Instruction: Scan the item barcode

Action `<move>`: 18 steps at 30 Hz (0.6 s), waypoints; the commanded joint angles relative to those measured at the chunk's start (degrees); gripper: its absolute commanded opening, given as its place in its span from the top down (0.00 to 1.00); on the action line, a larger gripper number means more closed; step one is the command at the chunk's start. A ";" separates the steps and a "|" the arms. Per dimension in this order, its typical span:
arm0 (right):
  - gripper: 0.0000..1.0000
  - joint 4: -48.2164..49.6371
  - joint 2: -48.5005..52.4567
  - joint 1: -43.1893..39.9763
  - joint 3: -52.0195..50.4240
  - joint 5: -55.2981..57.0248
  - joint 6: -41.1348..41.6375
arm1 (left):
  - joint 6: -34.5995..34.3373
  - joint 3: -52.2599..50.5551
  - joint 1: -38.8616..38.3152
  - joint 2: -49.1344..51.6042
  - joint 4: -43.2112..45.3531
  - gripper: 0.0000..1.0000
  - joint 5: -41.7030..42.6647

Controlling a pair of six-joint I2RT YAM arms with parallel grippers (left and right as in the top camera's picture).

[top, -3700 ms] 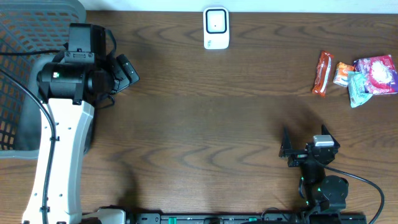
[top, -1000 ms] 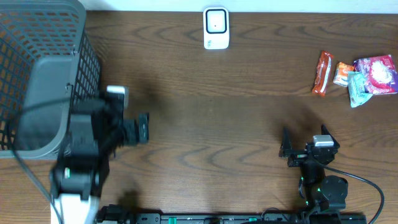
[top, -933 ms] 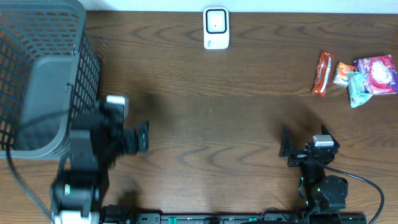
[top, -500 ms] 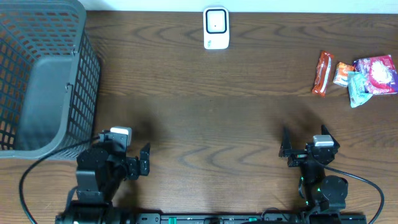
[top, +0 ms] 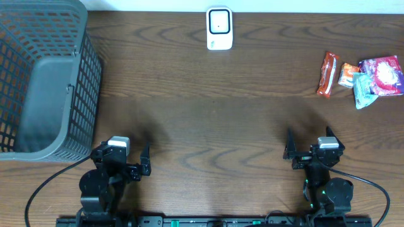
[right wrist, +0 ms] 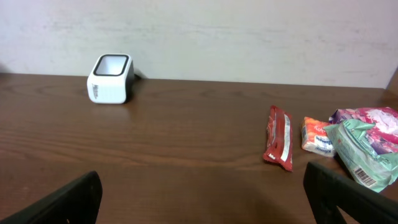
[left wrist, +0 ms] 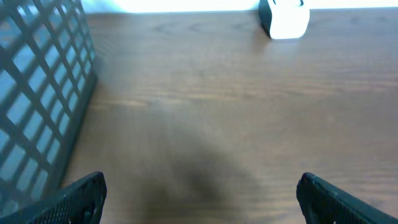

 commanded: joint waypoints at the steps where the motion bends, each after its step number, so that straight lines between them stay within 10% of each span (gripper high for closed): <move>1: 0.01 -0.11 -0.39 0.26 -0.20 0.11 -0.24 | 0.42 -2.29 0.35 -2.45 4.70 0.02 -0.09; 18: 0.01 -0.11 -0.39 0.26 -0.20 0.11 -0.24 | -1.79 -14.25 0.37 -6.34 28.24 0.02 0.96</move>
